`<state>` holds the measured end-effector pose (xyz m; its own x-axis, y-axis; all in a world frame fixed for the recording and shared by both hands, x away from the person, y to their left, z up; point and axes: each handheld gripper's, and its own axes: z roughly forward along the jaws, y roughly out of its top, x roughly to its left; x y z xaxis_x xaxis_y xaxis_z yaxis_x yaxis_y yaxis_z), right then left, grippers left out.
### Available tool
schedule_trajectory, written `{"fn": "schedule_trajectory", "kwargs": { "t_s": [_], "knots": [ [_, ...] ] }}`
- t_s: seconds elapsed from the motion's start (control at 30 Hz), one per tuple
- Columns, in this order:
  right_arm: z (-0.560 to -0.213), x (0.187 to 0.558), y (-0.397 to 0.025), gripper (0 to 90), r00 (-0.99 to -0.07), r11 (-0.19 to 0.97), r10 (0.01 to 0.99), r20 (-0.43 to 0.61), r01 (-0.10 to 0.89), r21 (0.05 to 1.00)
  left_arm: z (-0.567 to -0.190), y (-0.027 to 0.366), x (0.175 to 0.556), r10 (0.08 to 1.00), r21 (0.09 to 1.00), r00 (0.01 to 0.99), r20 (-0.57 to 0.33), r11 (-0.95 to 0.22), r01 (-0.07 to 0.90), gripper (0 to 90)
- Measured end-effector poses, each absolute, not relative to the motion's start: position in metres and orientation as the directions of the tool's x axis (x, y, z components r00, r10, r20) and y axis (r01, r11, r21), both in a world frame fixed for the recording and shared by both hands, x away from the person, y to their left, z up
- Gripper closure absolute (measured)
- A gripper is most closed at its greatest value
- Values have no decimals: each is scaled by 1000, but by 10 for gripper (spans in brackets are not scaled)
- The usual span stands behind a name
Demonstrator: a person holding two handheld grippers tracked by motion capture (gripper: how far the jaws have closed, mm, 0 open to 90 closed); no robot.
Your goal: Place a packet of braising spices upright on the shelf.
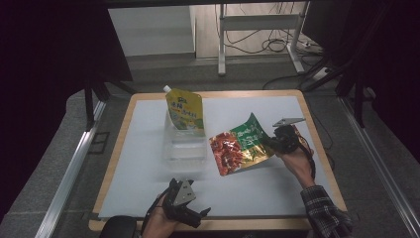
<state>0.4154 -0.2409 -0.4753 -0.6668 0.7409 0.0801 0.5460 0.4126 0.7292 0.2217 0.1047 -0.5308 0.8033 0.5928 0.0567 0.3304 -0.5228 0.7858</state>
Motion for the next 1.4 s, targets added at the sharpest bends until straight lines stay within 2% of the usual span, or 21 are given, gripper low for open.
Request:
{"fn": "schedule_trajectory", "kwargs": {
  "t_s": [0.67, 1.4],
  "knots": [
    [-425, 414, -219, 890, -714, 382, 692, 110, 491, 783, -530, 105, 221, 592, 787, 803, 62, -524, 326, 0],
    [-373, 406, -177, 892, -793, 465, 609, 7, 364, 807, -527, 108, 221, 611, 801, 789, 64, -503, 324, 0]
  ]
}}
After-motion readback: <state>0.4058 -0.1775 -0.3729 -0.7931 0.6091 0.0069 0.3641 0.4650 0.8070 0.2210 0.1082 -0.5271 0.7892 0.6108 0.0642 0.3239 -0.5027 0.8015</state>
